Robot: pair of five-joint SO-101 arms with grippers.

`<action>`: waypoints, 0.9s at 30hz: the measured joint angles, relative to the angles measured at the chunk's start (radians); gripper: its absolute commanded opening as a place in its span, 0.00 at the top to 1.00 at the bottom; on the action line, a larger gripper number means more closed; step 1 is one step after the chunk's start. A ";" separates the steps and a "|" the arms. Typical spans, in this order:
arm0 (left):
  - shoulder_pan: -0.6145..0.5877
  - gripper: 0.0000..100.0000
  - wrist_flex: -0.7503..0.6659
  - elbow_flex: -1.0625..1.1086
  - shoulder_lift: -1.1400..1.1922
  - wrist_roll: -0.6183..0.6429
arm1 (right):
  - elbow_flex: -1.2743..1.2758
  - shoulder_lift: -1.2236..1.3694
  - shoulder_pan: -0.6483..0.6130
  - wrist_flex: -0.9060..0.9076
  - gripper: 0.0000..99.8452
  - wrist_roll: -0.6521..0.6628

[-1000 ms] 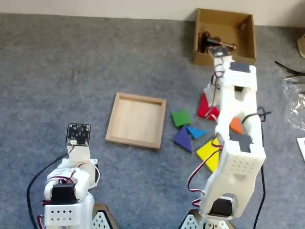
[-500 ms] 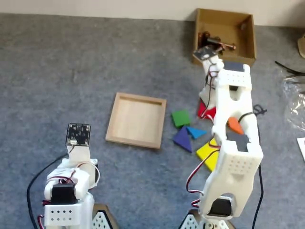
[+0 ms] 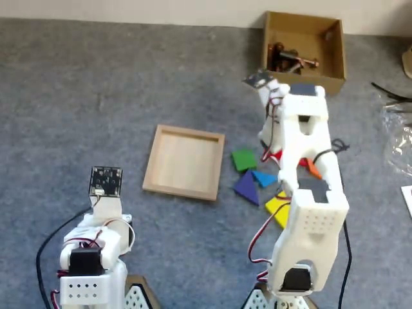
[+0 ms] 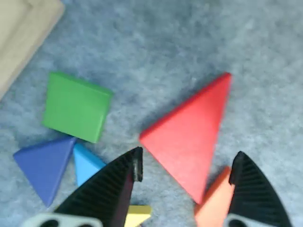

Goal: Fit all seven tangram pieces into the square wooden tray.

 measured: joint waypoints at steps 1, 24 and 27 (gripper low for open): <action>0.000 0.99 0.000 0.000 0.000 0.000 | 0.002 0.017 -0.003 0.000 0.64 0.000; 0.000 0.99 0.000 0.000 0.000 0.000 | 0.092 0.043 0.000 -0.080 0.59 0.000; 0.000 0.99 0.000 0.000 0.000 0.000 | 0.129 0.038 0.000 -0.120 0.59 -0.011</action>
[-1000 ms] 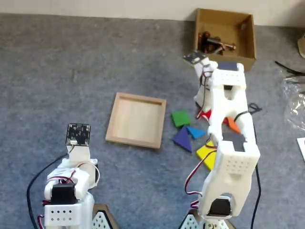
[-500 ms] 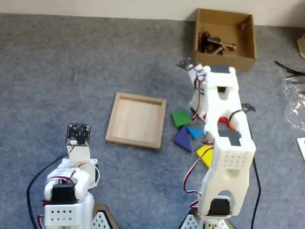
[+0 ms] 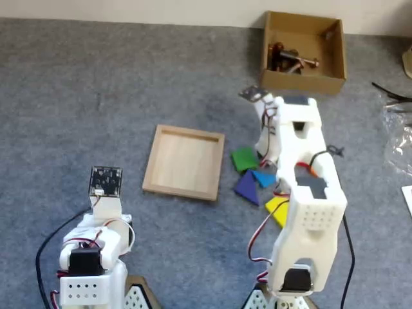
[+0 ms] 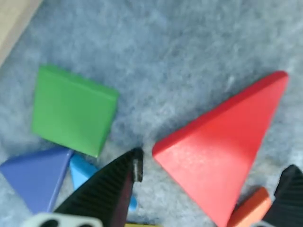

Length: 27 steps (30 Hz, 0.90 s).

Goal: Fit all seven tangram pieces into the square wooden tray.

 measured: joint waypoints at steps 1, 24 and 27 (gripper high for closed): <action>0.000 0.99 0.000 0.000 0.000 0.000 | 0.005 0.000 0.000 -0.008 0.59 -0.003; 0.000 0.99 0.000 0.000 0.000 0.000 | 0.006 -0.002 0.000 -0.043 0.59 -0.138; 0.000 0.99 0.000 0.000 0.000 0.000 | 0.006 -0.002 -0.005 -0.061 0.59 -0.158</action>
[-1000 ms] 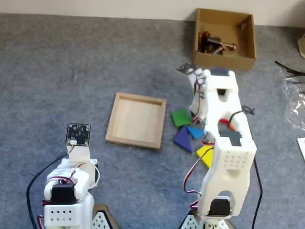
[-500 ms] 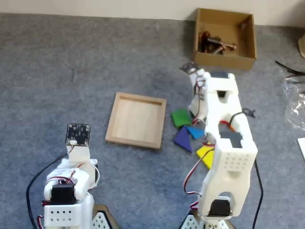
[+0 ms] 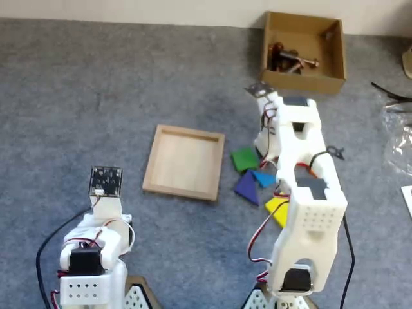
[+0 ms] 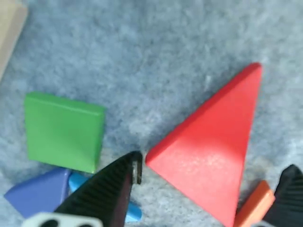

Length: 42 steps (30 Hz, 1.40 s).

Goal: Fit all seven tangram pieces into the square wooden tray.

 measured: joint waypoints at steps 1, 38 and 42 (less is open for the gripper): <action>0.000 0.99 0.000 0.000 0.000 0.000 | 0.000 0.000 -0.003 -0.006 0.59 0.000; 0.000 0.99 0.000 0.000 0.000 0.000 | 0.002 -0.002 -0.009 -0.026 0.94 -0.014; 0.000 0.99 0.000 0.000 0.000 0.000 | -0.002 -0.003 -0.008 -0.041 0.99 -0.018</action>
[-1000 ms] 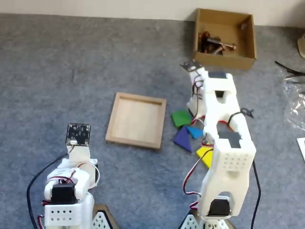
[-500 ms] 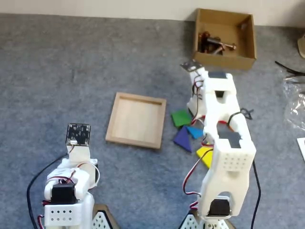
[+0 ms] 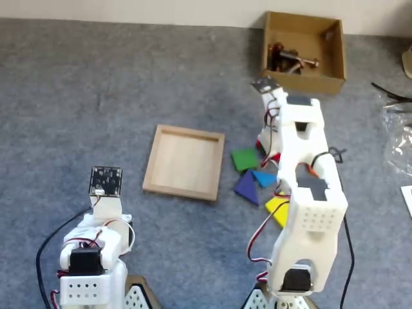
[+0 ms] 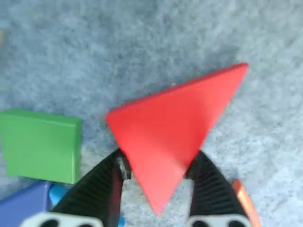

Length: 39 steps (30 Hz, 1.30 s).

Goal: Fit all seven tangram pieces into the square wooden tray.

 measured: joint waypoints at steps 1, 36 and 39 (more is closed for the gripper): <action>0.000 0.99 0.000 0.000 0.000 0.000 | 0.000 0.000 0.002 0.000 0.99 0.000; 0.000 0.99 0.000 0.000 0.000 0.000 | -0.359 0.009 -0.006 0.364 0.99 -0.262; 0.000 0.99 0.000 0.000 0.000 0.000 | -0.368 0.009 -0.006 0.365 0.99 -0.262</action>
